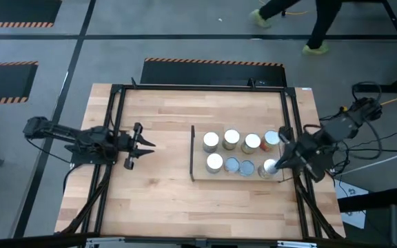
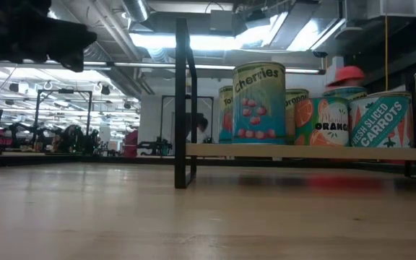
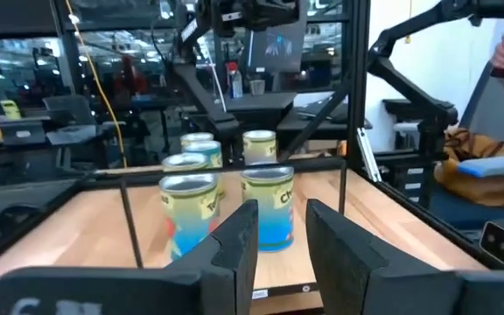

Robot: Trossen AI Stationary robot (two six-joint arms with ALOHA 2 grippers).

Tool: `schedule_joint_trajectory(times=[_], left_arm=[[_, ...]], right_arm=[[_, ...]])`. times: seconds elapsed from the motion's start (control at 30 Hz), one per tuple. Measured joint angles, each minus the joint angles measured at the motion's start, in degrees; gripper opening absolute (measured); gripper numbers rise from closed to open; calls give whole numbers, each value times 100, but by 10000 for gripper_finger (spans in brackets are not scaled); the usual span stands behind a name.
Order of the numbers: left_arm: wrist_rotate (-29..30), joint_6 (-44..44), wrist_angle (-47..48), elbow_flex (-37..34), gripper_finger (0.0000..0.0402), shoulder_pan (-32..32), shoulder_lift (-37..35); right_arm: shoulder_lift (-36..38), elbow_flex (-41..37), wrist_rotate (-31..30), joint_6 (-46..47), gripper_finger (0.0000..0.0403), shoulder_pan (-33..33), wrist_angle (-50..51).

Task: Pick and place cans onto a shelf
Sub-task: Return to Home Position

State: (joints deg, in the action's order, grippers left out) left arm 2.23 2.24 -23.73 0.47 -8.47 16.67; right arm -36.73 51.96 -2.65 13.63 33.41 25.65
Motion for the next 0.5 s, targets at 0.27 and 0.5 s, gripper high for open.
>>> schedule_joint_trajectory(times=[0.27, 0.5], left_arm=[[312, 246, 1270, 0, 92, 0, -1041], [451, 148, 2204, 2, 92, 0, -1654]], right_arm=[[686, 0, -34, -513, 35, 0, 238], [1203, -234, -271, -1015, 35, 0, 355]])
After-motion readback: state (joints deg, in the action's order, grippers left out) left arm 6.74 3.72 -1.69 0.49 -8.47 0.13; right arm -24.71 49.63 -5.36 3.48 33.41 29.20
